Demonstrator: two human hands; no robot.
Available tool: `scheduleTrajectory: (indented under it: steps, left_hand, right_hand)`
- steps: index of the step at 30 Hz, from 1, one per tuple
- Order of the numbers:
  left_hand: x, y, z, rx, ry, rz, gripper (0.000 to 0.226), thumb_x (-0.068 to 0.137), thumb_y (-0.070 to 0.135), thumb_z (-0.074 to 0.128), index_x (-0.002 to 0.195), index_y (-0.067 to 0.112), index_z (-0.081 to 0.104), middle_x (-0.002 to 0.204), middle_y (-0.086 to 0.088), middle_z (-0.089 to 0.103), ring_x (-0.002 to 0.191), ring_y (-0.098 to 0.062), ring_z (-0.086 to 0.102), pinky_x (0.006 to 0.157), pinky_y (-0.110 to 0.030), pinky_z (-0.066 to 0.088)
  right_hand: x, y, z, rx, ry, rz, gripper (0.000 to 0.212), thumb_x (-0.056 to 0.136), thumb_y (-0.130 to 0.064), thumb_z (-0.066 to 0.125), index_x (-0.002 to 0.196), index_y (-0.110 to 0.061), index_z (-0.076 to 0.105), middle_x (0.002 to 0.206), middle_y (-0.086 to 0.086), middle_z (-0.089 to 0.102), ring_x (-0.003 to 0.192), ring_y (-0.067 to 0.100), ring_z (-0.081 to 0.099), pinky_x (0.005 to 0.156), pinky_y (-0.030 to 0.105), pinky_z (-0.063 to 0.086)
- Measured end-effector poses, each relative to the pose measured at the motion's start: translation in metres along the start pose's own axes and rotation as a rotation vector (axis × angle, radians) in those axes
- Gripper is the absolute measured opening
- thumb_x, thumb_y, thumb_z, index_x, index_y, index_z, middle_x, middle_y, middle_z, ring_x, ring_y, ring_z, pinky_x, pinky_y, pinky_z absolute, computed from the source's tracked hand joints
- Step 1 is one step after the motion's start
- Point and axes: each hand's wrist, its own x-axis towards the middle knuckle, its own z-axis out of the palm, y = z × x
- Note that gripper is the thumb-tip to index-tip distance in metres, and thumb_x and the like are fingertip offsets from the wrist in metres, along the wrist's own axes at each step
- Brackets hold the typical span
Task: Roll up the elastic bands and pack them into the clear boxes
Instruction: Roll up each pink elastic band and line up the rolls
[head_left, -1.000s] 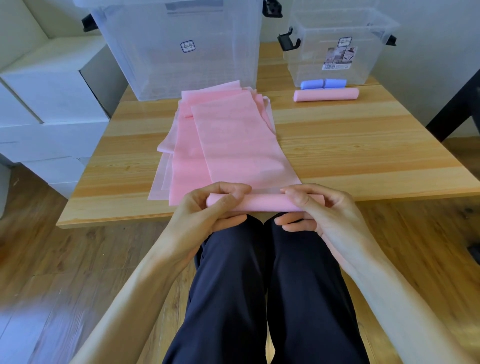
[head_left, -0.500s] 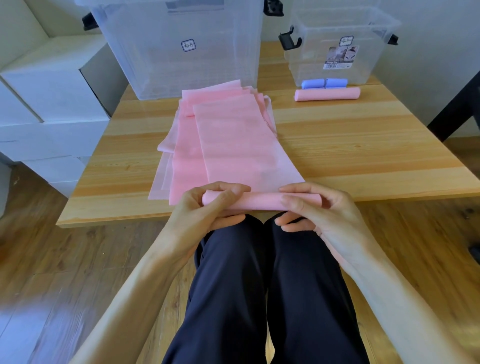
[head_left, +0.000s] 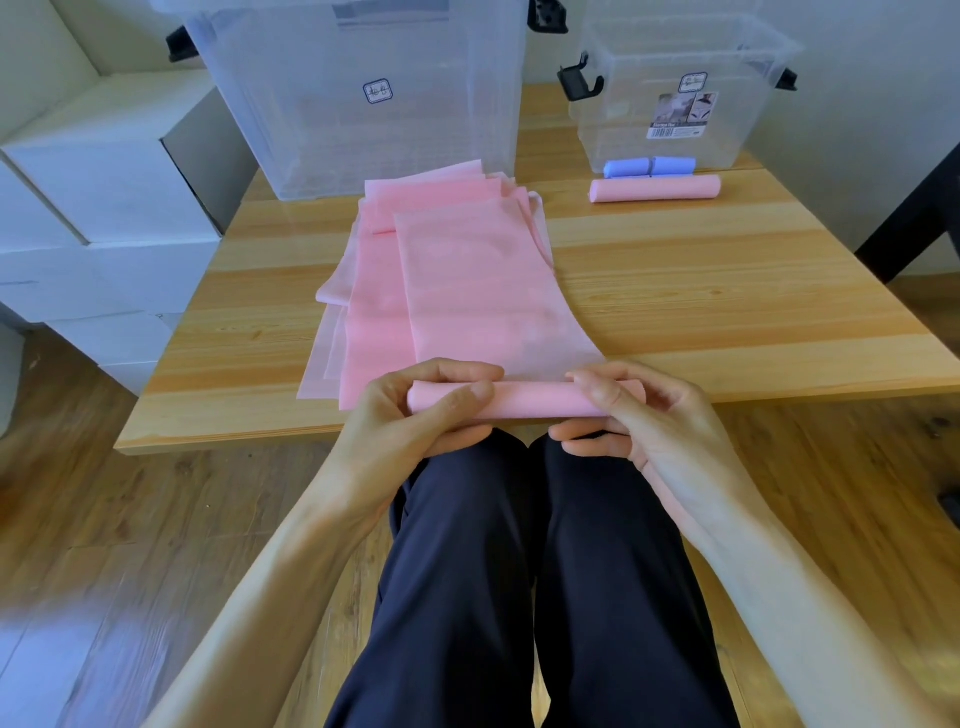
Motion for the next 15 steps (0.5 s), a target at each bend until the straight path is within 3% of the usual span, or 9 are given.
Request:
scheduleTrajectory:
  steps: [5,10,15]
  left_hand:
    - [0.0007,-0.0001,-0.0006,0.021,0.022,-0.007,0.025,0.074,0.032,0.069,0.093,0.018,0.078,0.102,0.003,0.076,0.096,-0.015,0.073,0.073,-0.019,0.058]
    - [0.0002,0.0003,-0.0014,0.013,0.016,0.018,0.015,0.073,0.027,0.069,0.083,0.021,0.079,0.100,0.004,0.077,0.096,-0.012,0.072,0.072,-0.017,0.057]
    - [0.0009,-0.0015,-0.0024,0.039,0.037,0.015,0.026,0.076,0.031,0.068,0.096,0.018,0.077,0.105,0.001,0.076,0.099,-0.015,0.072,0.074,-0.019,0.058]
  right_hand:
    - [0.0007,0.0000,0.0016,0.010,-0.006,-0.019,0.020,0.072,-0.024,0.074,0.089,-0.013,0.076,0.077,0.008,0.073,0.071,0.029,0.074,0.062,0.025,0.058]
    - [0.0030,0.0009,0.0024,0.028,-0.002,0.001,0.031,0.070,-0.032,0.074,0.092,-0.011,0.075,0.084,0.006,0.074,0.076,0.032,0.075,0.065,0.028,0.060]
    - [0.0028,0.0004,0.0011,0.021,-0.040,0.001,0.027,0.074,-0.020,0.074,0.098,-0.008,0.074,0.084,0.011,0.074,0.079,0.031,0.075,0.066,0.026,0.059]
